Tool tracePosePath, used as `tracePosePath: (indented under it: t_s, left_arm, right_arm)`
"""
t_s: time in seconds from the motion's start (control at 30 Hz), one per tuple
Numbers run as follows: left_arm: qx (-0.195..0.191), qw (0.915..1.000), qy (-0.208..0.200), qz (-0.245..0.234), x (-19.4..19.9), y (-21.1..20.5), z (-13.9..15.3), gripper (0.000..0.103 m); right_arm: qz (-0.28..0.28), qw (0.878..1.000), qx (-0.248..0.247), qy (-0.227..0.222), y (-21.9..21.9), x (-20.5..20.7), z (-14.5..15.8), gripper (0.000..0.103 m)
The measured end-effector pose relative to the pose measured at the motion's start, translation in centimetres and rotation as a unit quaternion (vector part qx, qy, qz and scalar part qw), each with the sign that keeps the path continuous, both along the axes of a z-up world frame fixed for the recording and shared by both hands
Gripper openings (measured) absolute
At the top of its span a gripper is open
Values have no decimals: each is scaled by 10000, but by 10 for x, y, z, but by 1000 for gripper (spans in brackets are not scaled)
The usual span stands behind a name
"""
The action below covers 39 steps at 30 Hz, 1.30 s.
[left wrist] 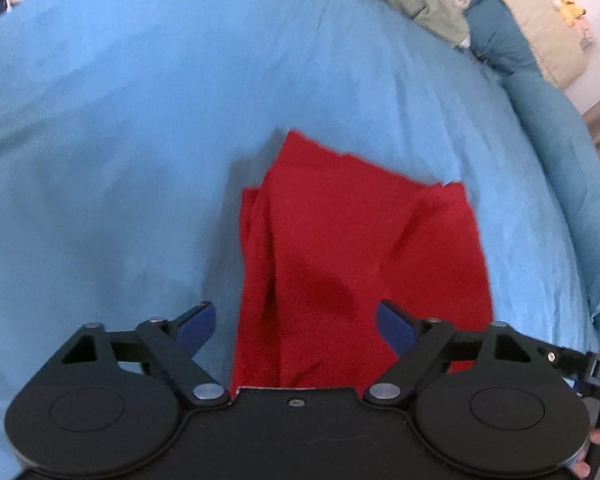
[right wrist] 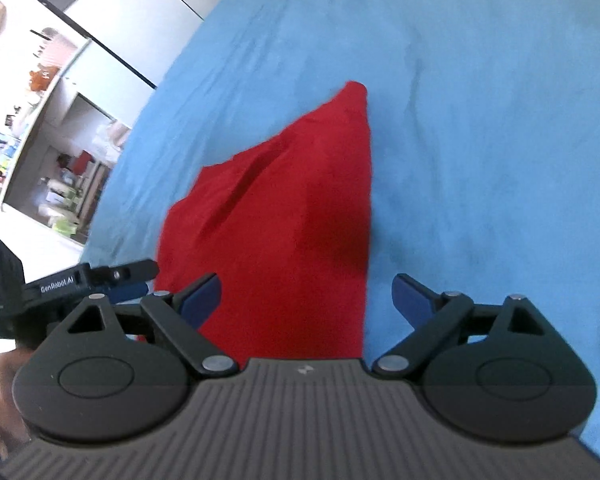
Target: Fold small clothes
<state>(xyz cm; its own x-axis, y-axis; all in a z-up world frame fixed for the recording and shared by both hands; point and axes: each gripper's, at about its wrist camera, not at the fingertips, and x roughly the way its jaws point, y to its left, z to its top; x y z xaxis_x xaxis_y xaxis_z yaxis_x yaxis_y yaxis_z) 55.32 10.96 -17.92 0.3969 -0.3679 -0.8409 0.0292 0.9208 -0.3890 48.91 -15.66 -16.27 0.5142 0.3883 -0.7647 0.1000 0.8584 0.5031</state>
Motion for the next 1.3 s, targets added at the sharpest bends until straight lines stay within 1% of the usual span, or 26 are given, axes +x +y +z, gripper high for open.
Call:
tracePosePath:
  t_s: [0.03,0.1,0.17,0.27,0.3,0.33,0.37,0.4,0.43,0.5,0.53,0.6,0.7,0.77,0.8,0.9,1.07,1.13,1.2,1.3]
  left_arm:
    - [0,10000,52,-31,1,-1,-4,84]
    - [45,9999,32,-123,-1,-3,-7,83]
    - [98,9998,-11,-186,-1,-5,-11,83]
    - [57,9998,23,-210,2,-6,-15,82]
    - [52,9998,39,-183,5,-7,-17,77]
    - [43,9998,48,-184,7,-9,-18,72]
    - [-24,9997,70,-214,7,-10,-17,56]
    - [-134,9996,119,-227,8,-12,-18,46]
    - [-126,9996,136,-195,9,-14,-16,45]
    - [29,9998,61,-190,6,-19,-10,32]
    - [107,9997,-11,-200,3,-21,-5,29]
    - [186,9995,-119,-247,-1,-26,2,25]
    - [216,9990,-224,-324,-8,-32,15,24]
    - [108,9988,-213,-416,-15,-37,23,23]
    - [58,9986,-238,-470,-20,-40,28,23]
    - [88,9973,-360,-631,-40,-56,44,23]
    - [-15,9961,-516,-722,-85,-82,73,23]
    - [-11,9952,-559,-806,-101,-96,79,23]
    - [-76,9951,-487,-856,-119,-110,78,23]
    - [-132,9954,-363,-880,-145,-127,68,23]
  right_arm:
    - [25,10000,9,59,0,5,-6,103]
    - [4,9998,28,205,-1,12,-17,103]
    - [-5,9992,135,376,0,17,-28,96]
    - [-74,9988,245,424,3,20,-36,95]
    - [-107,9987,281,407,3,20,-37,91]
    - [-137,9987,311,380,4,21,-38,75]
    - [-125,9986,353,365,7,22,-38,66]
    - [-91,9984,395,395,9,23,-39,59]
    - [-92,9987,321,372,13,24,-37,52]
    - [-45,9994,170,283,18,22,-31,45]
    - [-40,9997,129,227,20,21,-27,43]
    - [-27,9999,65,118,24,19,-19,41]
    - [29,9999,71,-113,27,14,-4,39]
    - [104,9995,116,-275,27,8,11,39]
    - [112,9993,105,-342,26,5,17,39]
    - [137,9985,20,-535,21,-11,38,39]
    - [71,9972,-53,-741,-2,-54,69,39]
    - [-7,9970,-55,-773,-13,-75,80,39]
    - [-54,9970,-88,-771,-27,-99,87,39]
    - [-133,9977,-158,-640,-42,-128,92,39]
